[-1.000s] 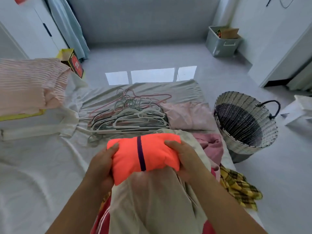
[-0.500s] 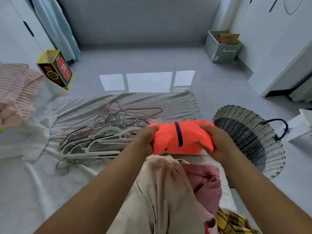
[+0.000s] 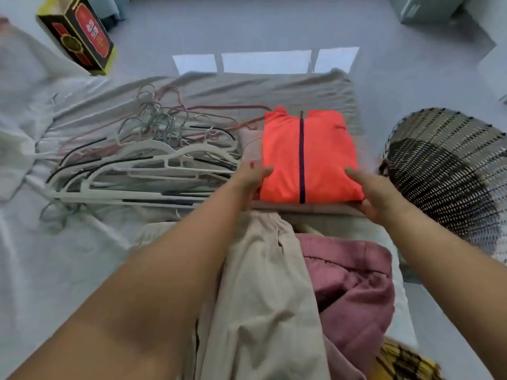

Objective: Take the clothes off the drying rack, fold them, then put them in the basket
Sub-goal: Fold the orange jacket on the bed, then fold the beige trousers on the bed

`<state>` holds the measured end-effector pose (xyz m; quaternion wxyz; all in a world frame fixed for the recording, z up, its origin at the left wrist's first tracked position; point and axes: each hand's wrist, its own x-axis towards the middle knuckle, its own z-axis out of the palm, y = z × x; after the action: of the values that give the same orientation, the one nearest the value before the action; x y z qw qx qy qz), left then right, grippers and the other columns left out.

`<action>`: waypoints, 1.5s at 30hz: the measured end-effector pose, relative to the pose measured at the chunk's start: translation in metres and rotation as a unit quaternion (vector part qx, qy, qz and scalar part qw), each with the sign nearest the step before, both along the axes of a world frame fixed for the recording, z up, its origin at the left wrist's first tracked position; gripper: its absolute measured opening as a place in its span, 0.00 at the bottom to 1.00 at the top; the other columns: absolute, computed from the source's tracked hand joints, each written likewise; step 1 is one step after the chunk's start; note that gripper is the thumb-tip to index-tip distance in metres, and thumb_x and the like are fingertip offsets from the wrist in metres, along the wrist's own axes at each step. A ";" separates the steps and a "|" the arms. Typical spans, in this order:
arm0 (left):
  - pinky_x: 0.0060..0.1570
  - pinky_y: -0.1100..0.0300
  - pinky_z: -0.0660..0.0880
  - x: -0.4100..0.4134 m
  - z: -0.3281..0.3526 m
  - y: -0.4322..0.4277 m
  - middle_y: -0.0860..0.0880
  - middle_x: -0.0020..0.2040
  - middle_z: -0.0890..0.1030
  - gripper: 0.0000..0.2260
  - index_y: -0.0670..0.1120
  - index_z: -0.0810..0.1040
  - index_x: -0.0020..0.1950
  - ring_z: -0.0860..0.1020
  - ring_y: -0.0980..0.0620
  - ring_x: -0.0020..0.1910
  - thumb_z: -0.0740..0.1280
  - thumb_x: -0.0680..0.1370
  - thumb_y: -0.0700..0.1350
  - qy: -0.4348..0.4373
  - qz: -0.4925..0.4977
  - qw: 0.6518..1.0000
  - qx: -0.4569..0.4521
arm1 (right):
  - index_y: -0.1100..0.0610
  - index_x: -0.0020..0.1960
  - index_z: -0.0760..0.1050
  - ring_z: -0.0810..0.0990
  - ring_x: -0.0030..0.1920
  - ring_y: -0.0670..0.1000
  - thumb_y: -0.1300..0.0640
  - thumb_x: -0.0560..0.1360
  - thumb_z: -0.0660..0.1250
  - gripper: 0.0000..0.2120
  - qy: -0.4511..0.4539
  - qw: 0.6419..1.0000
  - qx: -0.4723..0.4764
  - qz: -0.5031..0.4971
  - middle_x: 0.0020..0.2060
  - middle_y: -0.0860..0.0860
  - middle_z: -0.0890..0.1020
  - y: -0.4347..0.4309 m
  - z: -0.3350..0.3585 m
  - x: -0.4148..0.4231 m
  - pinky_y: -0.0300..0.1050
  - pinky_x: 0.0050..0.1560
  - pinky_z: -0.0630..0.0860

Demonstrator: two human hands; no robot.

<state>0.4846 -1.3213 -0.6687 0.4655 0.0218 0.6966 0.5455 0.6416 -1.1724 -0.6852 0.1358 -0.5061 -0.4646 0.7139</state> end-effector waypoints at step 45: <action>0.43 0.53 0.72 -0.046 0.050 -0.260 0.40 0.42 0.76 0.19 0.48 0.71 0.32 0.73 0.44 0.42 0.71 0.56 0.61 0.323 -0.008 0.934 -0.155 | 0.62 0.55 0.77 0.77 0.44 0.54 0.50 0.76 0.66 0.16 -0.207 0.956 0.114 0.171 0.44 0.55 0.79 -0.156 0.077 -0.025 0.47 0.49 0.76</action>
<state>0.4385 -1.5814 -0.6190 0.2177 0.1300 0.8851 0.3903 0.6163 -1.3285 -0.6085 -0.0308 -0.5371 -0.6405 0.5480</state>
